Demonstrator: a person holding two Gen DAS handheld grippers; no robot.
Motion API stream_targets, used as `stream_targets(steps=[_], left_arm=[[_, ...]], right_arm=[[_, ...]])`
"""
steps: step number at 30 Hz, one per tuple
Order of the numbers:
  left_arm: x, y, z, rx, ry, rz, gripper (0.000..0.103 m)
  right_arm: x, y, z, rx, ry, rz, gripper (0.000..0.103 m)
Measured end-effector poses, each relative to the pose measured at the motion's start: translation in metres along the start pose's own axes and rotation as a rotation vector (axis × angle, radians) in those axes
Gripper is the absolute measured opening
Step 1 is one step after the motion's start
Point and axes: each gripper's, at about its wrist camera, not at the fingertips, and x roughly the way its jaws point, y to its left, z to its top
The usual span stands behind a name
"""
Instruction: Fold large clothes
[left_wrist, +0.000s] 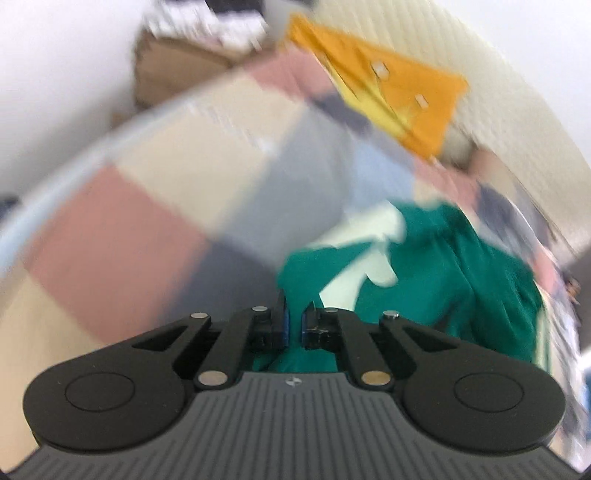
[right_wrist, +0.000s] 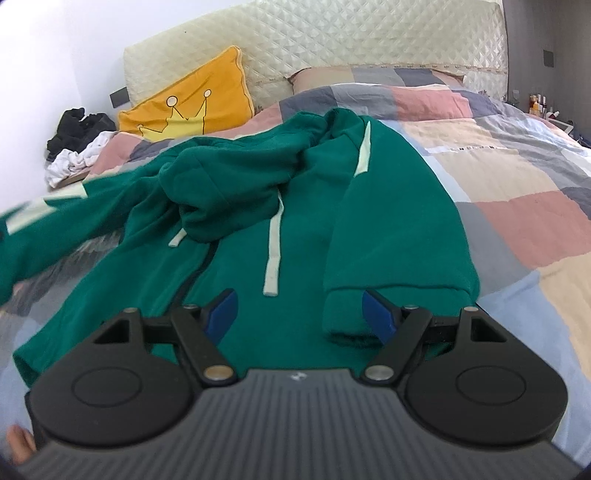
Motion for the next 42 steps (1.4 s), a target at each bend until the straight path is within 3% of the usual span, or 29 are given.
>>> stream_targets(steps=[8,14,19,24,27,30,32,34,38,42], left_arm=[[0.048,-0.008,0.132,0.015,-0.194,0.202,0.006],[0.142,0.002,0.182,-0.021,-0.2,0.359,0.006],[0.215,0.024,0.173,-0.047,-0.141,0.457,0.006],[0.231,0.032,0.156,-0.02,-0.128,0.468,0.008],[0.221,0.026,0.154,-0.024,-0.107,0.461,0.011],[0.203,0.015,0.151,-0.024,-0.093,0.476,0.029],[0.182,0.004,0.146,-0.034,-0.1,0.444,0.045],[0.16,-0.011,0.137,-0.024,-0.119,0.423,0.05],[0.121,-0.044,0.112,-0.011,-0.111,0.37,0.05],[0.086,-0.092,0.078,0.073,-0.12,0.311,0.05]], right_arm=[[0.018,0.005,0.013,0.048,-0.029,-0.015,0.076],[0.035,0.006,0.024,0.057,-0.061,-0.014,0.076],[0.044,0.0,0.02,0.016,-0.051,0.034,0.076],[0.058,-0.004,0.022,0.023,-0.032,0.081,0.076],[0.063,-0.006,0.02,0.018,-0.009,0.083,0.076],[0.061,-0.009,0.02,0.015,-0.012,0.083,0.076],[0.055,-0.012,0.021,0.006,-0.029,0.077,0.076],[0.05,-0.015,0.021,-0.006,-0.039,0.064,0.076],[0.04,-0.023,0.019,-0.022,-0.03,0.046,0.076],[0.032,-0.032,0.015,-0.012,-0.016,0.057,0.076]])
